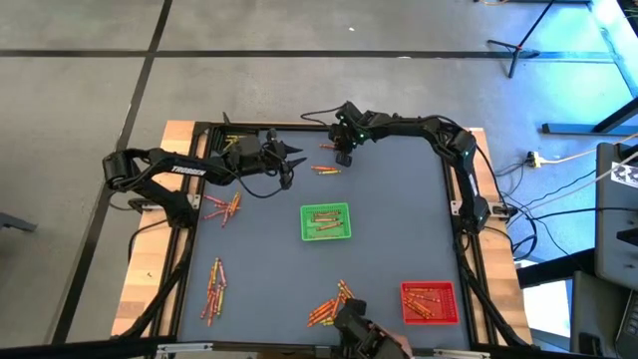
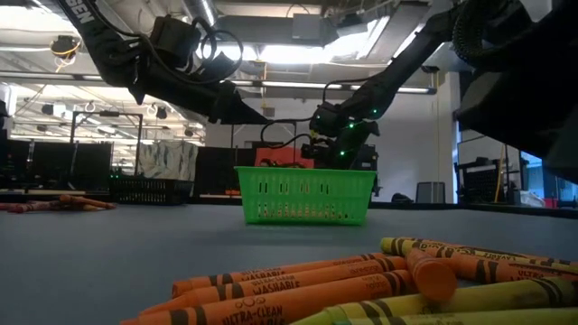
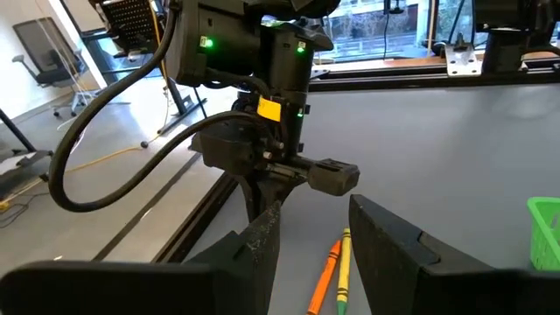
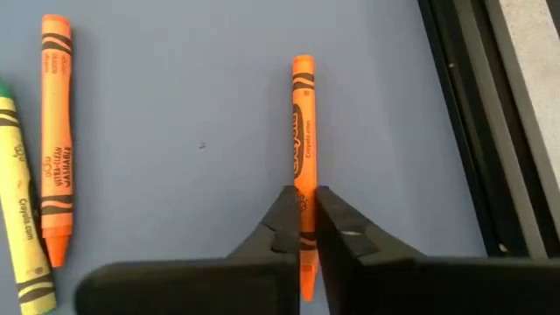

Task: Sort crayons
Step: Put the orange crayon into the red bin

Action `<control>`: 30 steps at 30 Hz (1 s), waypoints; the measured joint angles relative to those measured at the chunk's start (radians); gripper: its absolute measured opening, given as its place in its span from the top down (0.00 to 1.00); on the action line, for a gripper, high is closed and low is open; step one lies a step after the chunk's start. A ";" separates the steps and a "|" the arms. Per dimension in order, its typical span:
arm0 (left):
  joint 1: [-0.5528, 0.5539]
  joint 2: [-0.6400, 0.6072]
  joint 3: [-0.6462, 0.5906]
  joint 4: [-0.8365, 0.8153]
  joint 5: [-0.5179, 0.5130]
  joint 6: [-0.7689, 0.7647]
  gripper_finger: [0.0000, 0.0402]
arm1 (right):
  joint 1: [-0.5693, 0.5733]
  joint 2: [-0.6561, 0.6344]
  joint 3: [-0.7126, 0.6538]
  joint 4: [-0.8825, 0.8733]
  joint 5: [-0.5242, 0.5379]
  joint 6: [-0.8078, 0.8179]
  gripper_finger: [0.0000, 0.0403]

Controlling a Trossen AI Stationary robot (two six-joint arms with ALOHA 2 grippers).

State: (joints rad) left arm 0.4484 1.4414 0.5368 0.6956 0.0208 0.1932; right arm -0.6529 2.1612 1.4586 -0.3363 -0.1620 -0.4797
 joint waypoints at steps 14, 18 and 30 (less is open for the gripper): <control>-0.001 0.000 0.000 0.001 0.000 0.000 0.70 | 0.065 -0.109 -0.006 -0.097 0.042 0.029 0.98; 0.000 0.000 0.000 0.001 0.000 0.001 0.70 | 0.111 -0.196 -0.004 -0.198 0.046 0.040 0.97; -0.004 0.000 0.000 0.001 -0.001 0.000 0.70 | 0.265 -0.497 -0.004 -0.579 0.045 0.159 0.97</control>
State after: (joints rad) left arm 0.4442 1.4414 0.5365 0.6964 0.0200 0.1932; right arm -0.3878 1.6639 1.4548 -0.9153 -0.1173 -0.3203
